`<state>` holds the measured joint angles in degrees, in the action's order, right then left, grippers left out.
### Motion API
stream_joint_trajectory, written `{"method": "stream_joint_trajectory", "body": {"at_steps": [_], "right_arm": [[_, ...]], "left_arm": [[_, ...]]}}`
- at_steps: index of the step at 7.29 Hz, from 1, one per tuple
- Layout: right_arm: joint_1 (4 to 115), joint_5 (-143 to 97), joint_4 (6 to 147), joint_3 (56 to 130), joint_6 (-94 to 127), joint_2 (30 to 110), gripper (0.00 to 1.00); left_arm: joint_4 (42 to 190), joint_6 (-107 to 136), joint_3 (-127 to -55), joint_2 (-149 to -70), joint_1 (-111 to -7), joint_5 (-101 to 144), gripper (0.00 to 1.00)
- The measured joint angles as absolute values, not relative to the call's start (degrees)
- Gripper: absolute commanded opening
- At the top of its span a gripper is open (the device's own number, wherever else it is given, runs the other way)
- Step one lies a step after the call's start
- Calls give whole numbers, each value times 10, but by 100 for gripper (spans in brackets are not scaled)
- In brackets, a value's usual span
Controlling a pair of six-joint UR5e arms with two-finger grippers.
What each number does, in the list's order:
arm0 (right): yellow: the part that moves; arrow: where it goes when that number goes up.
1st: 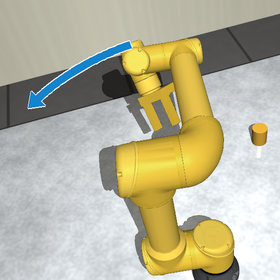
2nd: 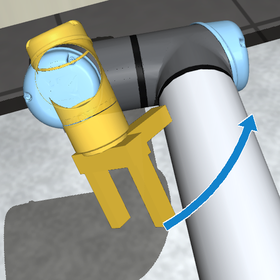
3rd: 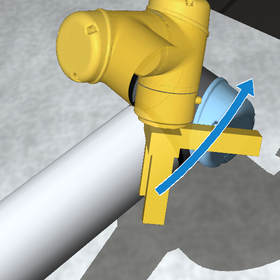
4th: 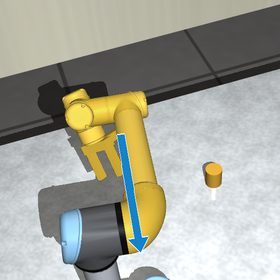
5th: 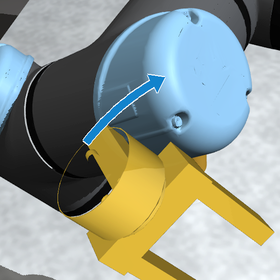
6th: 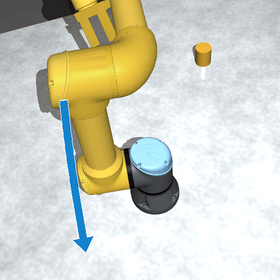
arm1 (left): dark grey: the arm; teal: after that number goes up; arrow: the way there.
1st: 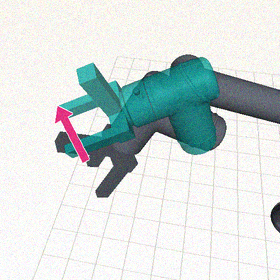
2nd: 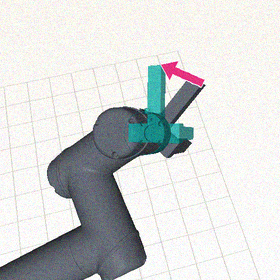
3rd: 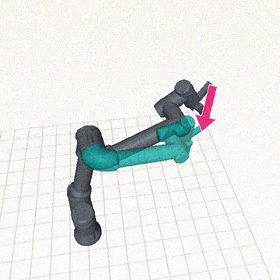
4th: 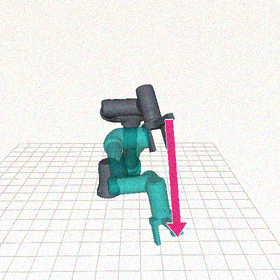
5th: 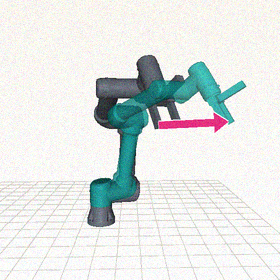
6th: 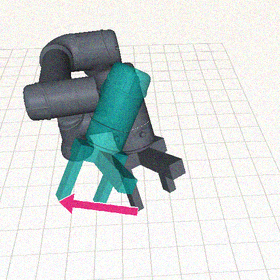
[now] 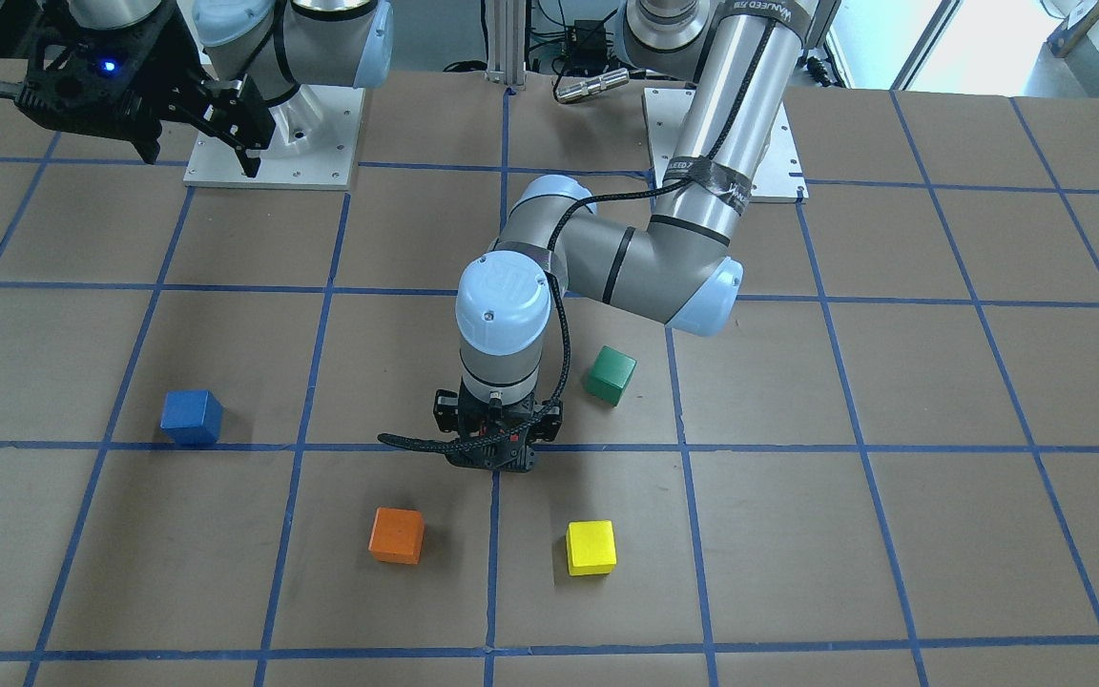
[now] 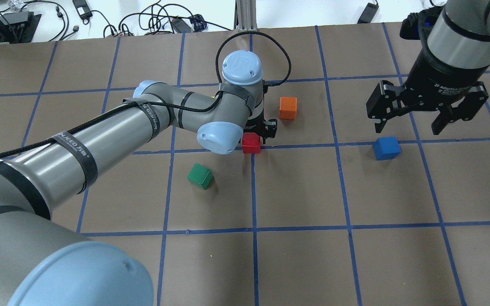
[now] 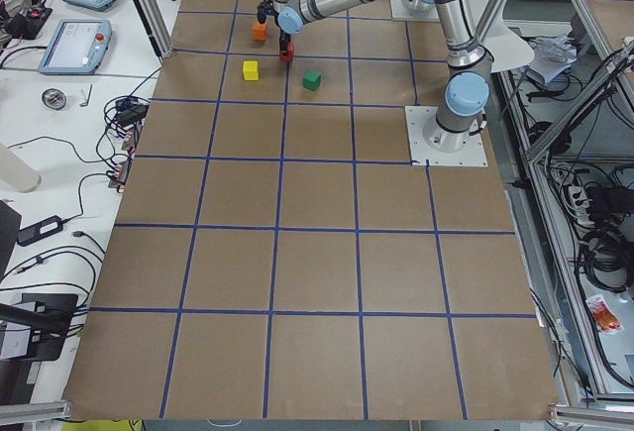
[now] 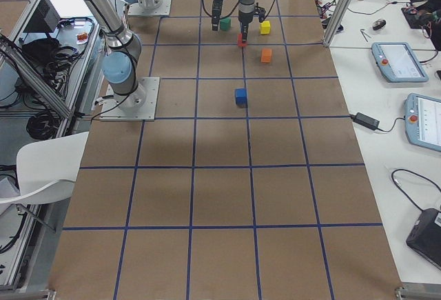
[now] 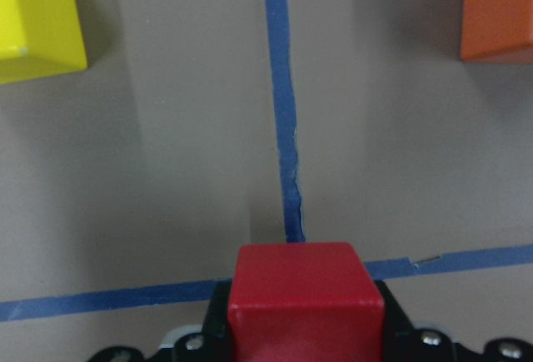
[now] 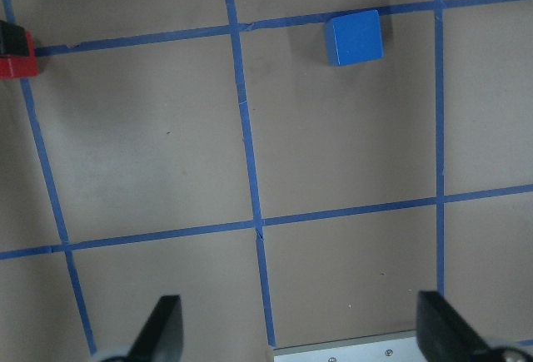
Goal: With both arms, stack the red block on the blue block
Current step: 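Carry the red cube with the left gripper toward the table center, then raise the left gripper away while the right gripper moves toward the red cube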
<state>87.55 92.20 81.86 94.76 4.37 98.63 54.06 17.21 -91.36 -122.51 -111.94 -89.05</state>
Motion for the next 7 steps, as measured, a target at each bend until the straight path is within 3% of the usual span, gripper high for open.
{"method": "stream_joint_trajectory", "body": {"at_steps": [2, 4, 7], "right_arm": [[875, 922, 820, 948, 47, 983, 100], [876, 920, 823, 951, 48, 969, 100], [881, 913, 885, 960, 57, 934, 100]], "left_arm": [[598, 166, -861, -1204, -1105, -889, 100], [753, 123, -776, -1152, -1093, -919, 100], [885, 72, -761, -1033, -1036, -967, 100]]}}
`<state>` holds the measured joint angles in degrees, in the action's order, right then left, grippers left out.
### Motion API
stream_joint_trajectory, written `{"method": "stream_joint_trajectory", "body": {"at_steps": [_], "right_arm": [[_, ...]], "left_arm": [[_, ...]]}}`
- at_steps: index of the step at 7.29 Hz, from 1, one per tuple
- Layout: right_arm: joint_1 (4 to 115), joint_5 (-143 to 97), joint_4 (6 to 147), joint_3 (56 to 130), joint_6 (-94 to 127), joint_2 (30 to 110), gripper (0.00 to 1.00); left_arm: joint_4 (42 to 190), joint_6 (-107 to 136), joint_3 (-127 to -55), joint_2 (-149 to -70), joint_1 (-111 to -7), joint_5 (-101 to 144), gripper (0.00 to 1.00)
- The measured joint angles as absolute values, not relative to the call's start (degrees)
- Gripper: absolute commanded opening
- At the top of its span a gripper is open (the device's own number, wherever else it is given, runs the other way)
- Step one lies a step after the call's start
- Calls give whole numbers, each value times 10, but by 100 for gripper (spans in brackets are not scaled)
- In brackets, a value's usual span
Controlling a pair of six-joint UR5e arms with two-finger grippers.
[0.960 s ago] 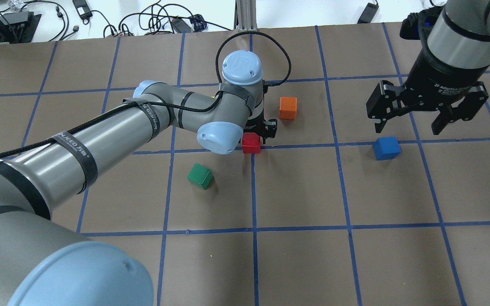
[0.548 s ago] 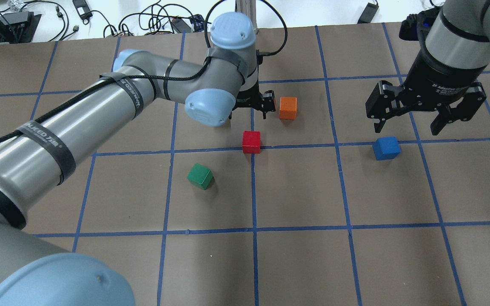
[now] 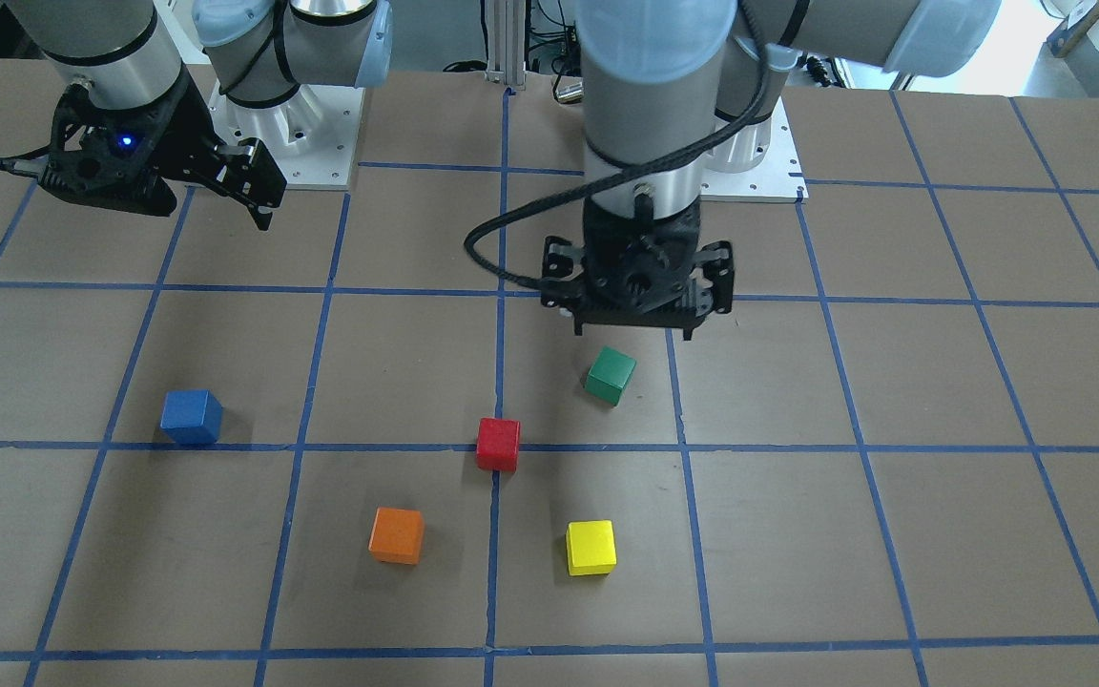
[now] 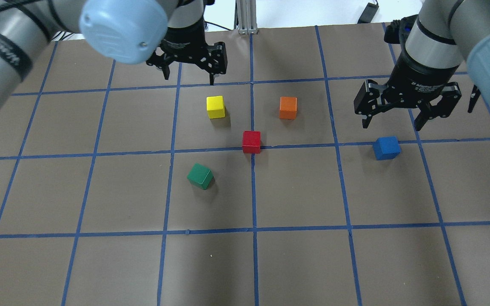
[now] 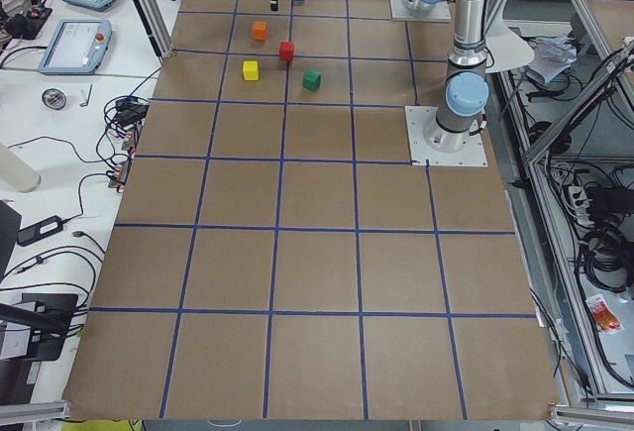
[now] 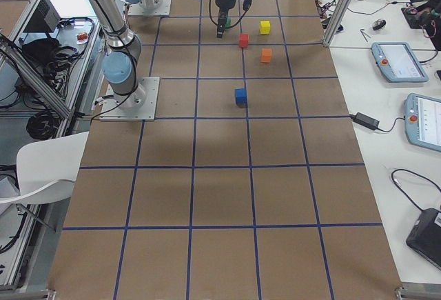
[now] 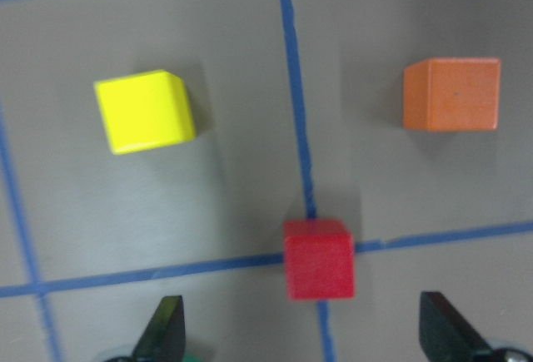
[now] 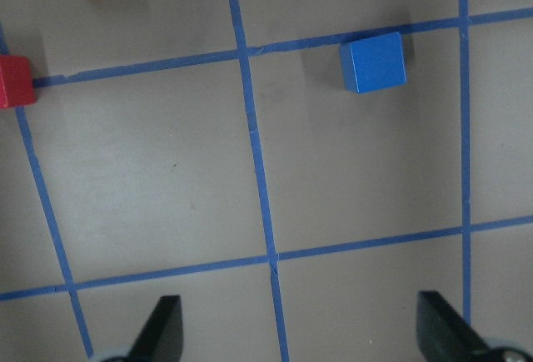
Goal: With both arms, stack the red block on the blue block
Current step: 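Raise the left gripper away while the right gripper moves toward the red cube, then lower the right gripper onto the red cube and close on it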
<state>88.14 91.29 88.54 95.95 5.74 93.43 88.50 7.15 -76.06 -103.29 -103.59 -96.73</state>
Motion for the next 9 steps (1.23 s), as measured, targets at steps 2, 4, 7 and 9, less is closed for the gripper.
{"method": "stream_joint_trajectory", "body": {"at_steps": [2, 4, 7, 9], "right_arm": [[890, 912, 922, 959, 63, 913, 100], [907, 911, 970, 959, 89, 881, 100], [987, 916, 1101, 958, 173, 798, 100], [1032, 917, 1158, 957, 231, 752, 100]], "left_arm": [[893, 20, -808, -966, -989, -938, 100], [891, 3, -869, -913, -959, -931, 100], [891, 27, -907, -872, -917, -910, 100], [910, 39, -908, -867, -885, -903, 100]]}}
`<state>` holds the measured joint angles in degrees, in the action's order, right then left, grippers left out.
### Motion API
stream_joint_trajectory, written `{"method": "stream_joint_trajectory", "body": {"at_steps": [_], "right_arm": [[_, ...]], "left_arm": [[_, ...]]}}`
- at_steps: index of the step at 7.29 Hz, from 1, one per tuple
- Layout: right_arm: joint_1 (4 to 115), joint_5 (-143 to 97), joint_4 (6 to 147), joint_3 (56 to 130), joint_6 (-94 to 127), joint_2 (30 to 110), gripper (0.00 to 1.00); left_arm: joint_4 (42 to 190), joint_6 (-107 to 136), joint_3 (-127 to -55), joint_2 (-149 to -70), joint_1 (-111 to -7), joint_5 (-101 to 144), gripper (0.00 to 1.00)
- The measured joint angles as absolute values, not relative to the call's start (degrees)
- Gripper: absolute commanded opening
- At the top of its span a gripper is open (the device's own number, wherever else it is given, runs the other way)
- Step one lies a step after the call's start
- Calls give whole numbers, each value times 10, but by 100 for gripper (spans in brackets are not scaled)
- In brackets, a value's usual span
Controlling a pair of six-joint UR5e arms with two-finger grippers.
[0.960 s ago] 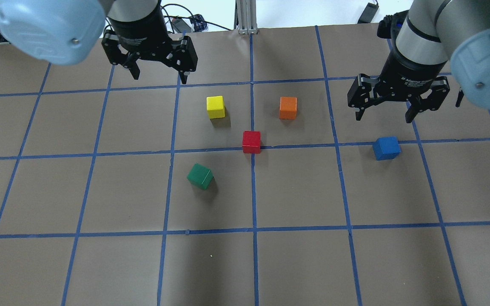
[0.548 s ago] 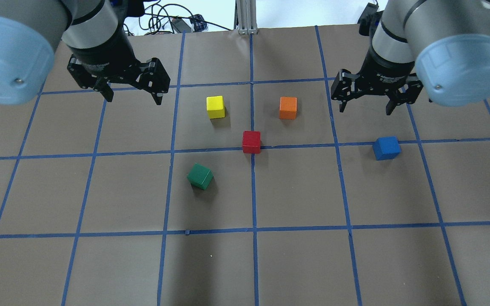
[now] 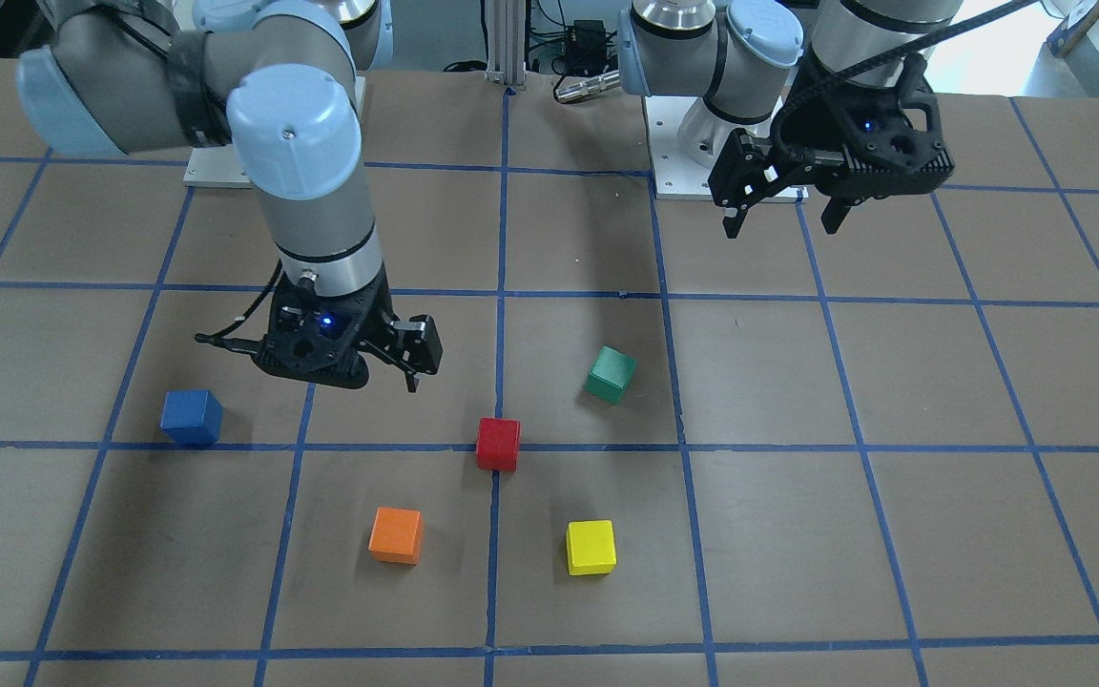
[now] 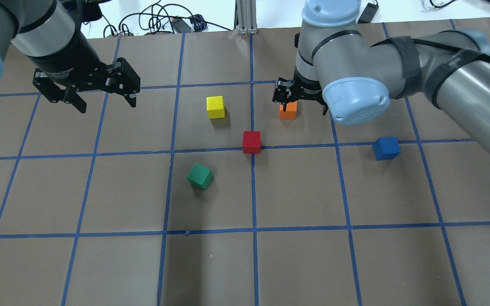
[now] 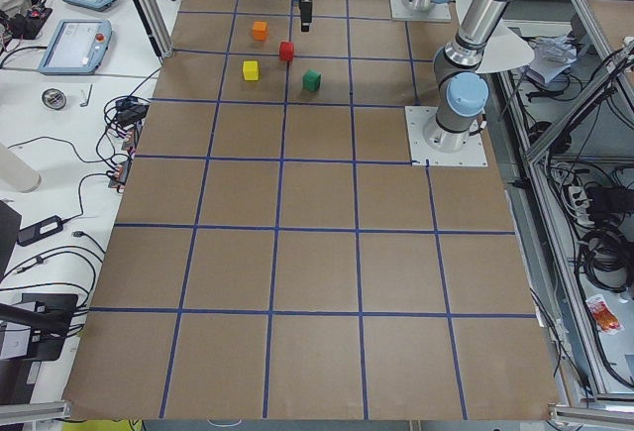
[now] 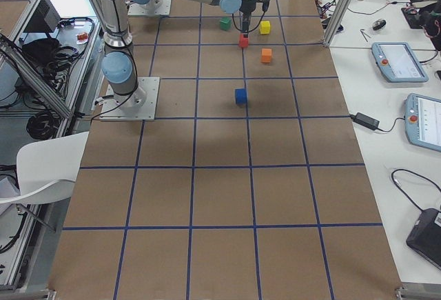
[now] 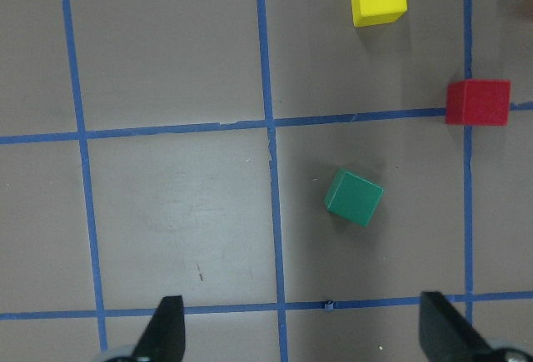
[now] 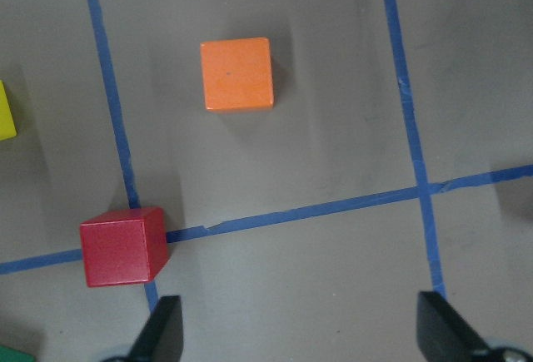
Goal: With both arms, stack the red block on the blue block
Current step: 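Lower the right gripper onto the red cube and close on it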
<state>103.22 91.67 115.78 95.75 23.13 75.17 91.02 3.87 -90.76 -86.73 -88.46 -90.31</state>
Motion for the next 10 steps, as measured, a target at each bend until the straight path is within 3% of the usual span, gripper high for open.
{"method": "stream_joint_trajectory", "body": {"at_steps": [4, 10], "right_arm": [[1081, 904, 1243, 953, 249, 669, 100], [1100, 863, 1283, 953, 257, 606, 100]], "left_arm": [[911, 27, -911, -867, -876, -900, 100], [865, 42, -880, -893, -898, -900, 100]]}}
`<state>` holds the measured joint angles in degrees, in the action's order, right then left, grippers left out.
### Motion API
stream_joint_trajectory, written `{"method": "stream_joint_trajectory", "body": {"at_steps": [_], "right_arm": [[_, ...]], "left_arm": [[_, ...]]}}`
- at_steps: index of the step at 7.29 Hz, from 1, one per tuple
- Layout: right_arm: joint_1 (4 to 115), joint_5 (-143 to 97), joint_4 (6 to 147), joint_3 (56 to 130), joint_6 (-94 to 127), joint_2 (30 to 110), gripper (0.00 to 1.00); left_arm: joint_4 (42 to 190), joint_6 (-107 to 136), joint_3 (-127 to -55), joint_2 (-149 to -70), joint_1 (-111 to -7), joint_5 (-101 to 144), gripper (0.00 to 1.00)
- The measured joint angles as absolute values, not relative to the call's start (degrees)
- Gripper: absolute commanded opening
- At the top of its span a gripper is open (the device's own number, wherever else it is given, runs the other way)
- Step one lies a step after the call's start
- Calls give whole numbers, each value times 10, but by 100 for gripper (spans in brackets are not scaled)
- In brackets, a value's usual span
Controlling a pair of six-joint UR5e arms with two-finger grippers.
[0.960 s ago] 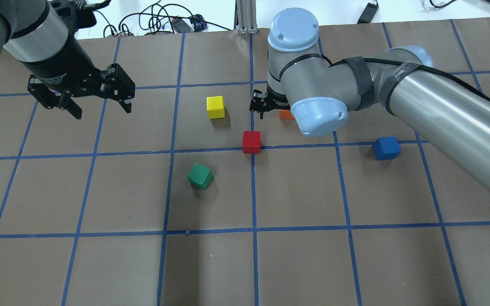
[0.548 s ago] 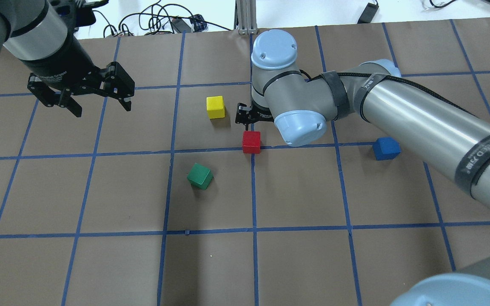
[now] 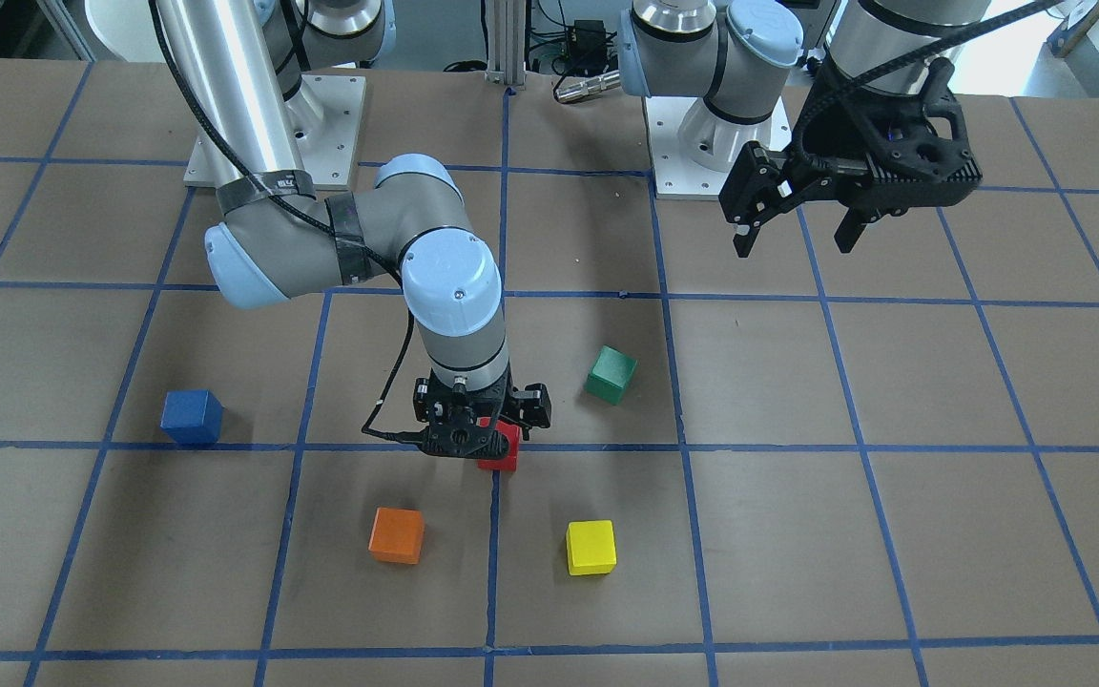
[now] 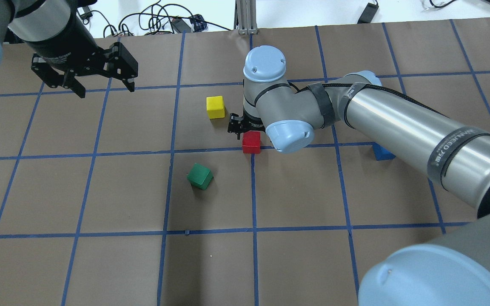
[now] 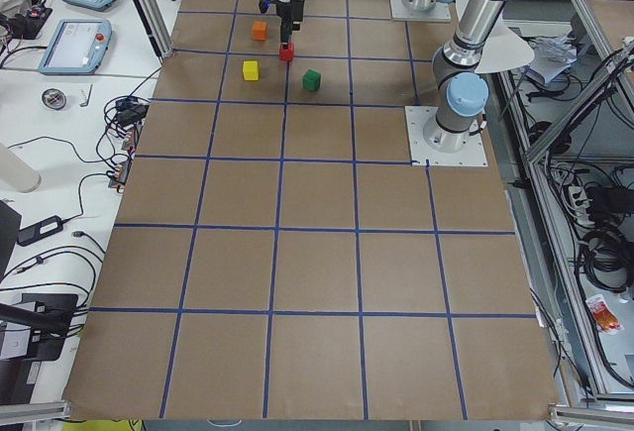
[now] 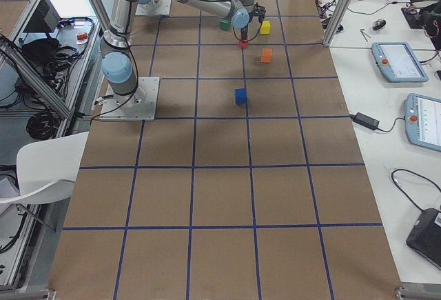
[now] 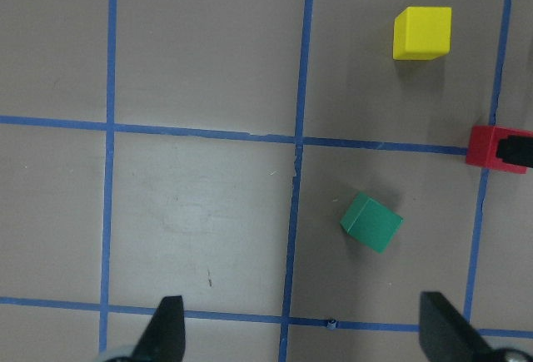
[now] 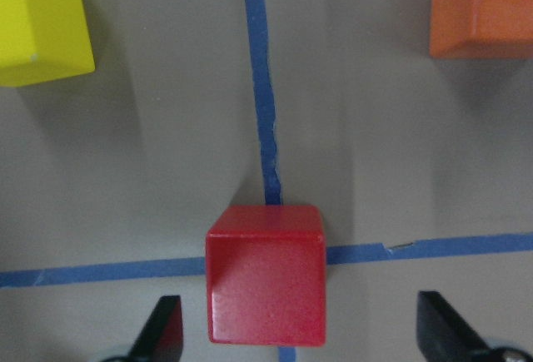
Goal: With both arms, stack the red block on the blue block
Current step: 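Lower the right gripper onto the red cube and close on it, then lift the red cube with the right gripper and carry it over the blue cube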
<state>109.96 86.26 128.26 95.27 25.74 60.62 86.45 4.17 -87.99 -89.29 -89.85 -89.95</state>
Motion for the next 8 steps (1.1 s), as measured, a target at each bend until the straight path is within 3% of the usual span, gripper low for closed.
{"method": "stream_joint_trajectory", "body": {"at_steps": [1, 2, 3, 8], "right_arm": [[1100, 862, 1291, 953, 259, 599, 100], [1100, 862, 1296, 954, 259, 595, 56], [1100, 863, 1297, 954, 259, 591, 1], [1098, 865, 1284, 950, 269, 608, 0]], "left_arm": [[851, 45, -878, -897, -915, -901, 100], [847, 46, -877, -899, -923, -902, 100], [847, 46, -878, -899, -926, -903, 100], [850, 45, -882, -893, -929, -903, 100]]}}
